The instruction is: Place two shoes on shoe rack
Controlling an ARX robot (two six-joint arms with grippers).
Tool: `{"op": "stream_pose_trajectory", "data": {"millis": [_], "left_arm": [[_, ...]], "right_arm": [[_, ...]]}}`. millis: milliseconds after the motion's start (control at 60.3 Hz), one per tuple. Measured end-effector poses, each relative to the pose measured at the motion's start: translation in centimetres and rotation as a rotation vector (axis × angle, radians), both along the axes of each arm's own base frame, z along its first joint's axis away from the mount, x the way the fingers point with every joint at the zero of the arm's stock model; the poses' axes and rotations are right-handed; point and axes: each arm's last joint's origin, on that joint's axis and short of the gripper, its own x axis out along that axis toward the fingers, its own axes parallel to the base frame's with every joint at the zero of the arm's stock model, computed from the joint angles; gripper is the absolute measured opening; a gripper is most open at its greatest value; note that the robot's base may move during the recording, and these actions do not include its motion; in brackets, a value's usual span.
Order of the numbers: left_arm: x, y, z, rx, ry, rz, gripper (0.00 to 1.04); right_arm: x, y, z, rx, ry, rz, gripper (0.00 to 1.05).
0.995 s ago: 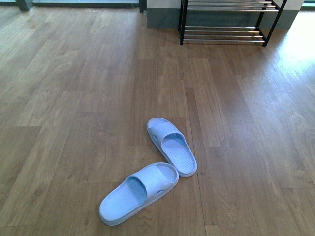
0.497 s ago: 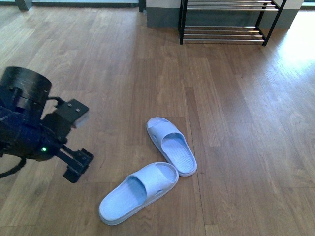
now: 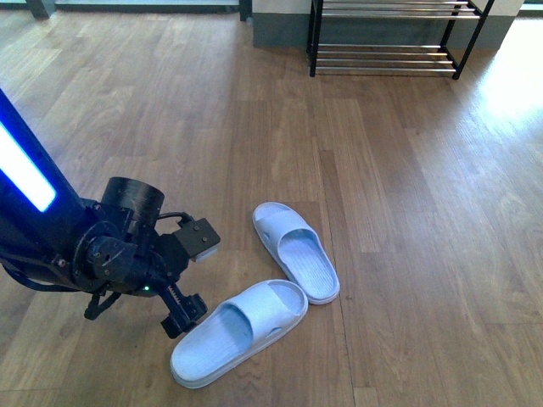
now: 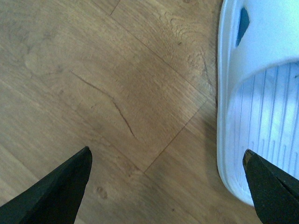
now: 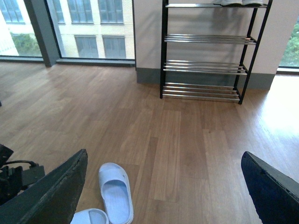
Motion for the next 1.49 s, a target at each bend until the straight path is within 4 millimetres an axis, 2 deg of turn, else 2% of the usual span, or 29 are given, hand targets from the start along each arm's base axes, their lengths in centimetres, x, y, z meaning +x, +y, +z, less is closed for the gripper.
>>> {"op": "stream_pose_trajectory", "data": {"millis": [232, 381, 547, 713, 1061, 1293, 1360, 1492], "left_arm": [[0.7, -1.6, -2.9, -0.029, -0.002, -0.049, 0.95], [1.2, -2.4, -4.0, -0.084, 0.002, -0.082, 0.95], [1.7, -3.0, -6.2, -0.128, -0.066, -0.121, 0.95], [2.4, -3.4, -6.9, -0.168, -0.125, -0.11, 0.95], [2.4, -3.4, -7.6, -0.198, -0.112, -0.018, 0.39], [2.1, -2.2, -7.4, -0.185, -0.074, 0.099, 0.02], [1.6, -1.4, -6.4, -0.182, -0.041, 0.164, 0.02], [1.3, 0.4, -1.7, -0.2, 0.006, 0.32, 0.02]], "right_arm": [[0.0, 0.0, 0.0, 0.0, 0.0, 0.0, 0.95], [0.0, 0.0, 0.0, 0.0, 0.0, 0.0, 0.95], [0.0, 0.0, 0.0, 0.0, 0.0, 0.0, 0.95], [0.0, 0.0, 0.0, 0.0, 0.0, 0.0, 0.95], [0.0, 0.0, 0.0, 0.0, 0.0, 0.0, 0.95], [0.0, 0.0, 0.0, 0.0, 0.0, 0.0, 0.95], [0.0, 0.0, 0.0, 0.0, 0.0, 0.0, 0.95], [0.0, 0.0, 0.0, 0.0, 0.0, 0.0, 0.95]]}}
